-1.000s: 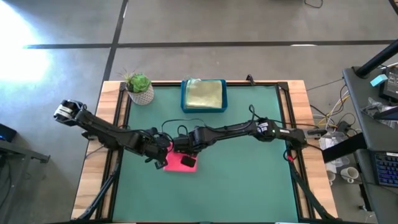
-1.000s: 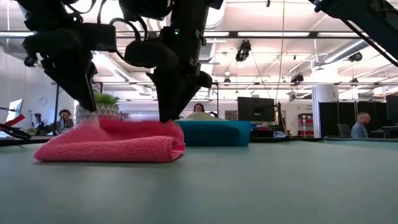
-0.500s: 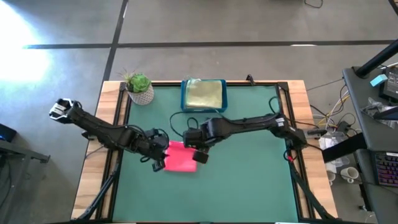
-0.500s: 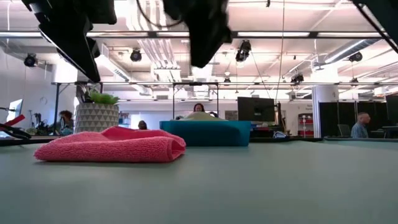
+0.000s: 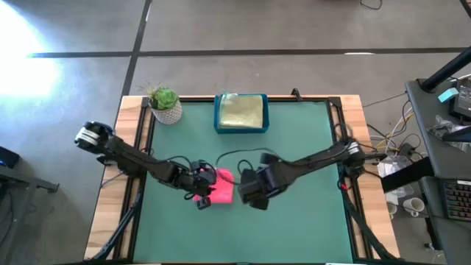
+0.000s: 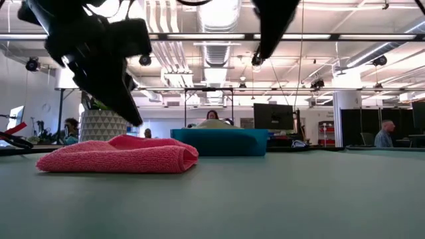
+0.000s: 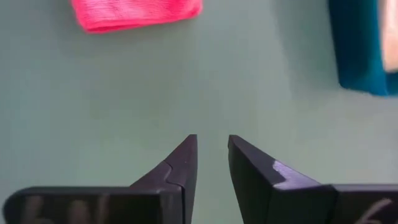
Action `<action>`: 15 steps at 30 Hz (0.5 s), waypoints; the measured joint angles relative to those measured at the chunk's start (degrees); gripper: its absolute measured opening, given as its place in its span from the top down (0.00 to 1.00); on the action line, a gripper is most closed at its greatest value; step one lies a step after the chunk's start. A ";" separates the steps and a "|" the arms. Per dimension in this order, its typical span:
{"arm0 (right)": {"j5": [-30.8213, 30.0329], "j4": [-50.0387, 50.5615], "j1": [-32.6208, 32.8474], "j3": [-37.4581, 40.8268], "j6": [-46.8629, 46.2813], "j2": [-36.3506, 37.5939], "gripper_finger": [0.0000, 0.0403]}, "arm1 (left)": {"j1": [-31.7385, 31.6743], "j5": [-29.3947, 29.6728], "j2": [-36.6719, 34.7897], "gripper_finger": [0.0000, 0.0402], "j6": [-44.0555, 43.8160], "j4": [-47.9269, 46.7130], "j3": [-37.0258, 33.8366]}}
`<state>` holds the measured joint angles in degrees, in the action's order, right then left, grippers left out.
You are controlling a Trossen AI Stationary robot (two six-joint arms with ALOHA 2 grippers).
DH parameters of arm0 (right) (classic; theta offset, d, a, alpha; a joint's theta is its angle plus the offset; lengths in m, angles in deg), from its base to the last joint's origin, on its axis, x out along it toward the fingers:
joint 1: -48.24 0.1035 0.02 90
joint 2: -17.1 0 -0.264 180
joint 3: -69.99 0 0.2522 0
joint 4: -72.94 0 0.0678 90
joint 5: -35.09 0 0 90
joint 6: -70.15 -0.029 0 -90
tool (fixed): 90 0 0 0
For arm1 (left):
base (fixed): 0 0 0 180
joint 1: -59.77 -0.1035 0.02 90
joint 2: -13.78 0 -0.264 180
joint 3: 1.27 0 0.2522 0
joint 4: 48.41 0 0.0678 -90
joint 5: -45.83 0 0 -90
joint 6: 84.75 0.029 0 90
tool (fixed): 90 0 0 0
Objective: Fold microfiber towels
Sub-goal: Fold the pink microfiber cloth
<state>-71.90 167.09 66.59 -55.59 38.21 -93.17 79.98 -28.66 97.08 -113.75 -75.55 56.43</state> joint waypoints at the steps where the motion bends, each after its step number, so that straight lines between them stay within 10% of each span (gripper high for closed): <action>1: -0.16 -0.21 0.00 1.70 -1.29 1.59 0.80 | -0.17 -0.02 1.33 0.80 0.46 0.64 0.07; 15: -2.58 -9.50 -0.61 23.67 -8.91 20.90 0.87 | -6.75 -3.50 11.11 0.99 1.04 7.88 0.37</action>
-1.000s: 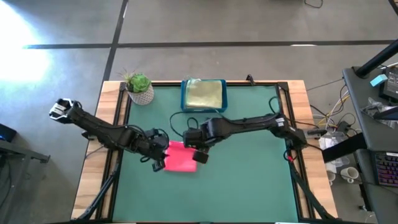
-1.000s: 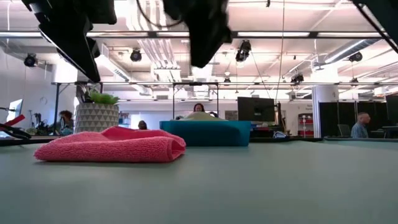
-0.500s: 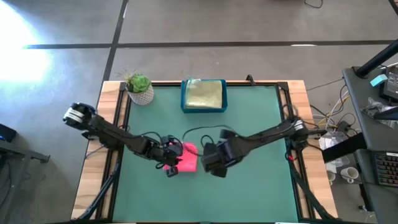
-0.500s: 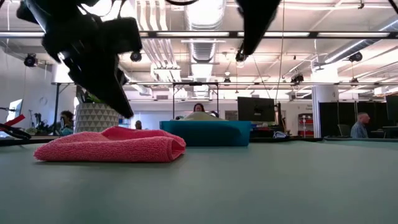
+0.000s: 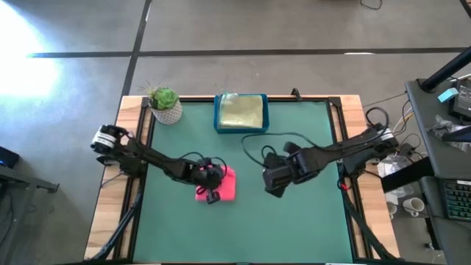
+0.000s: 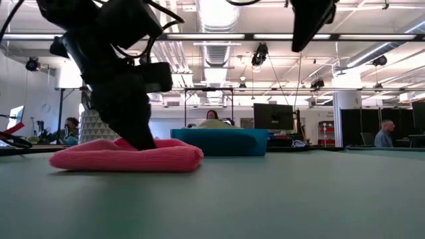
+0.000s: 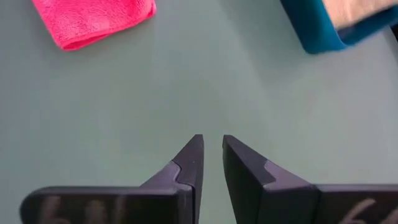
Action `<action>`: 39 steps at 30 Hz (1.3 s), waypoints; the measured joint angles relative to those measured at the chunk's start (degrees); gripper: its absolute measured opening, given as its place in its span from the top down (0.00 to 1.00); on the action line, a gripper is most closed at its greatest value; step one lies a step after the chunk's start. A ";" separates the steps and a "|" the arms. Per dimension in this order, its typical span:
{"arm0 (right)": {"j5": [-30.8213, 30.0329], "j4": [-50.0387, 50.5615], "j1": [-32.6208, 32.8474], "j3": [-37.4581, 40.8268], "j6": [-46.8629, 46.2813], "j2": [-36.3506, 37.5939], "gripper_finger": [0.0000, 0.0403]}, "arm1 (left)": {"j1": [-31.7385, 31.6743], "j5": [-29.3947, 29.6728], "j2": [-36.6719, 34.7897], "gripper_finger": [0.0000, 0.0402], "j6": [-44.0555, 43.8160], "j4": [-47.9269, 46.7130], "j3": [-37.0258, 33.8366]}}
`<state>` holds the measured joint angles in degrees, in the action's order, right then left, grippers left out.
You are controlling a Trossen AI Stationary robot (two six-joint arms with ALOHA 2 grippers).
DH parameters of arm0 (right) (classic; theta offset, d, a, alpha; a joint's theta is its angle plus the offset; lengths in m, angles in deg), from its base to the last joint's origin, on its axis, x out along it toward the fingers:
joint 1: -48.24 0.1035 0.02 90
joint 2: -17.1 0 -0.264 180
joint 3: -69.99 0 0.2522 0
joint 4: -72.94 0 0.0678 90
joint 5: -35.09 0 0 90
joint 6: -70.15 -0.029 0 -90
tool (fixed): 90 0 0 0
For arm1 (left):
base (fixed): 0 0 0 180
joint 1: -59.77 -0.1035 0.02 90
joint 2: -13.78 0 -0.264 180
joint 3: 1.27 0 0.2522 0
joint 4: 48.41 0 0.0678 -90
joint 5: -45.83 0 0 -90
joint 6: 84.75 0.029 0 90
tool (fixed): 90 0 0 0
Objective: Fold microfiber towels
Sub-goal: Fold the pink microfiber cloth, then put the pink microfiber cloth into the blue bin
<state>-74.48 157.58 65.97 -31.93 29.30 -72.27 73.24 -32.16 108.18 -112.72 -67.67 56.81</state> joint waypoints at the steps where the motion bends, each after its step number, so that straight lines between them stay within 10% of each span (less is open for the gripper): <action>1: -0.02 -0.02 -0.09 1.04 -0.38 0.92 0.87 | -0.68 -0.04 0.18 0.99 -0.02 0.53 0.00; 21: 0.02 -2.90 -0.93 12.47 -5.80 7.05 0.87 | -15.57 -4.07 3.45 1.00 4.66 10.49 0.20; 39: -0.07 -6.21 -9.61 13.19 5.05 10.56 0.87 | -15.12 -5.79 -25.00 1.00 4.67 -13.17 1.75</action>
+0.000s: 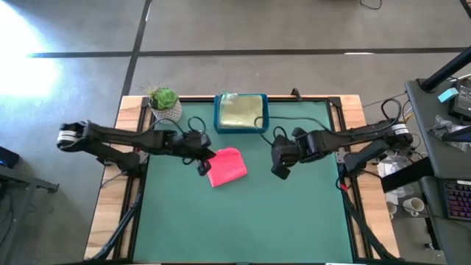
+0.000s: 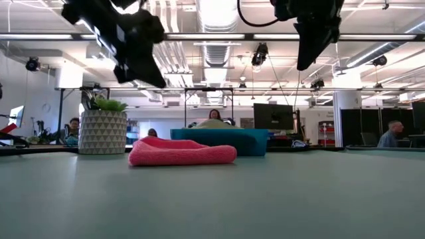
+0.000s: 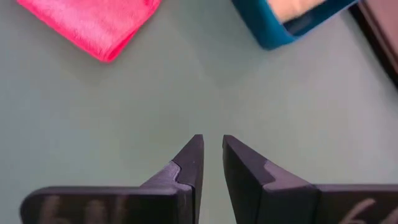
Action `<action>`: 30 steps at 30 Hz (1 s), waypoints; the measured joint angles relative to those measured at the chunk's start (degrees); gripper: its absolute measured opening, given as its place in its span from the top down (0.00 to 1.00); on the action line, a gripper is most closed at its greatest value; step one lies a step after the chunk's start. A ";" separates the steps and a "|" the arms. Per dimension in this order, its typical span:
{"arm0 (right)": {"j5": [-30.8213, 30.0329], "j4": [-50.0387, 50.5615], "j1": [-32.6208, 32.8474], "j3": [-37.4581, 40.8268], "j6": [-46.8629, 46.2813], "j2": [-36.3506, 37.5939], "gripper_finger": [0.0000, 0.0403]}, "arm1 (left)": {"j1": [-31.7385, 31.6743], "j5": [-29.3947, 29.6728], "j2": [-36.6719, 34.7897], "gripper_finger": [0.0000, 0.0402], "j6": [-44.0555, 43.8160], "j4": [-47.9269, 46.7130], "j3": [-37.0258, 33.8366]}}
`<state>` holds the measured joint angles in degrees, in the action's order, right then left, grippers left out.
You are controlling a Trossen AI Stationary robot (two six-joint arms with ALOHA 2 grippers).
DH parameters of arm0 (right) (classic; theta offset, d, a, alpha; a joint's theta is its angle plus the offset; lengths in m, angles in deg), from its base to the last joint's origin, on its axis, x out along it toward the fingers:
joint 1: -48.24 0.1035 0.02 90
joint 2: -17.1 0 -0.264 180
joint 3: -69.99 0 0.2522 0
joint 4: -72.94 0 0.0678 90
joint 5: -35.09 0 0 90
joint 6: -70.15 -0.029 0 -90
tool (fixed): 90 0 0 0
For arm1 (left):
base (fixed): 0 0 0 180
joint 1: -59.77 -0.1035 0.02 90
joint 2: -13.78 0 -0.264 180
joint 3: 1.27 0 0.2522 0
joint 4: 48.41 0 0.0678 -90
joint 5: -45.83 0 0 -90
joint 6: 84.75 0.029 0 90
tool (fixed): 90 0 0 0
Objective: Fold microfiber towels
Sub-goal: Put the pink microfiber cloth into the blue bin
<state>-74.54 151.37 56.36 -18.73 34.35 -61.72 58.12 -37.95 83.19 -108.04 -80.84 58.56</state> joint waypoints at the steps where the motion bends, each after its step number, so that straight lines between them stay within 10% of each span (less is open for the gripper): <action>1: 0.00 -0.49 -0.68 0.23 0.97 0.39 0.87 | 0.00 0.02 -1.35 1.00 0.09 -1.02 0.00; 21: 13.92 -34.91 -11.53 23.11 0.94 13.23 0.87 | 0.00 0.50 -16.58 0.47 -22.70 -18.52 -2.01; 30: 18.78 -46.71 -12.97 26.56 -3.97 8.02 0.78 | 0.00 0.04 -14.68 0.41 -34.18 -15.56 -8.60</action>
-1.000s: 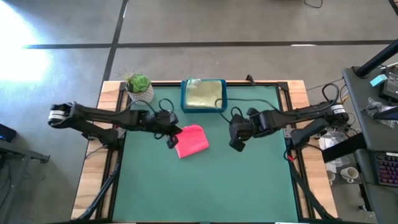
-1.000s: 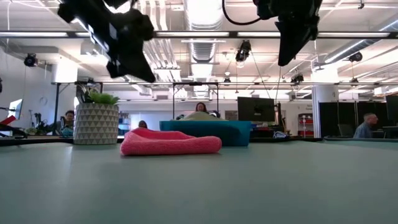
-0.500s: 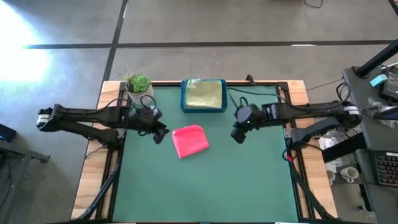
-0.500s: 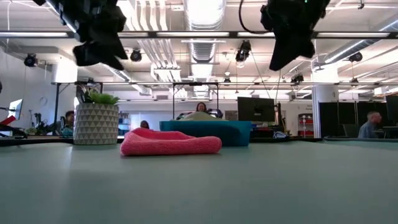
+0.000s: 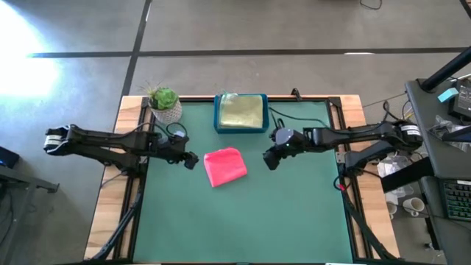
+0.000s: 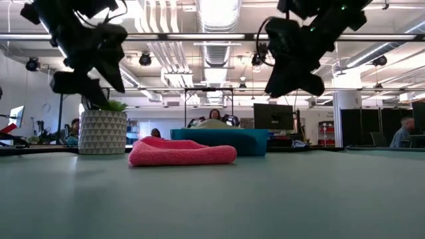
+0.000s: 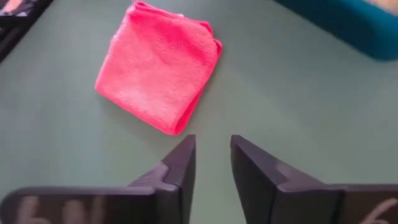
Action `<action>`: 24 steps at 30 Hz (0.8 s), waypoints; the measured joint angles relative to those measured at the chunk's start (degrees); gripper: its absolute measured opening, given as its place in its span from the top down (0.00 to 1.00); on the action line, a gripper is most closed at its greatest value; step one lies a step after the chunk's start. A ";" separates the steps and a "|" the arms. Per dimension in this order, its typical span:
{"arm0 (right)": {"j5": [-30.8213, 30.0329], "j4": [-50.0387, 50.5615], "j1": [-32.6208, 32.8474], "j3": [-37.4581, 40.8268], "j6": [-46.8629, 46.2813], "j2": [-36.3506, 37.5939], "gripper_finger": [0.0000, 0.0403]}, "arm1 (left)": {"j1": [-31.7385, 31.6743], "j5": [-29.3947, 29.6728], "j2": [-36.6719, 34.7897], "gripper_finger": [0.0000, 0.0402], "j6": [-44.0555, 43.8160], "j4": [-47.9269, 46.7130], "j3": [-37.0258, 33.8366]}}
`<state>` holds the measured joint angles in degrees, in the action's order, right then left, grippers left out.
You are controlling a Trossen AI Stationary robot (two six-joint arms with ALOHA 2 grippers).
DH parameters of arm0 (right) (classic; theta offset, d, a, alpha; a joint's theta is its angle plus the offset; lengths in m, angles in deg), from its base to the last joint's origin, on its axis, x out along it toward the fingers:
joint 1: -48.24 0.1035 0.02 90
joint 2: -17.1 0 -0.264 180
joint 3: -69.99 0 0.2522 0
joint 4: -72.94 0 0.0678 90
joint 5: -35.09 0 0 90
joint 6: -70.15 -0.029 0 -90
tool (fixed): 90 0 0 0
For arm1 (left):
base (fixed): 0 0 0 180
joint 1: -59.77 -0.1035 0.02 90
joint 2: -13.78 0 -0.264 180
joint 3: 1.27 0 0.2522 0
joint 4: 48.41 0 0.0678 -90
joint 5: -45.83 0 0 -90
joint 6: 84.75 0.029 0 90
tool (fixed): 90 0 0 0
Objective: Fold microfiber towels
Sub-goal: Put the pink microfiber cloth into the blue bin
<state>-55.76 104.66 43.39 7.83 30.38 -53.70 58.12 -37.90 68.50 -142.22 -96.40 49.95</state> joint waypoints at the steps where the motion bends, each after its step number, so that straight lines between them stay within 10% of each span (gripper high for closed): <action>1: 0.55 -0.28 -0.32 0.00 -0.48 -0.81 0.76 | -0.06 0.03 0.02 0.41 -2.27 1.06 -1.00; 10: 4.04 -9.90 -3.16 0.00 -0.88 -8.23 0.60 | -0.25 0.07 1.61 0.42 -8.44 12.45 -7.63; 24: 6.87 -29.23 -5.99 -1.83 -6.77 -22.75 0.64 | -0.35 0.55 16.57 0.42 -11.33 29.56 -11.60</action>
<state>-48.89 75.43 37.41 6.00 23.61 -76.45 57.77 -37.36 85.07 -153.55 -66.84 38.35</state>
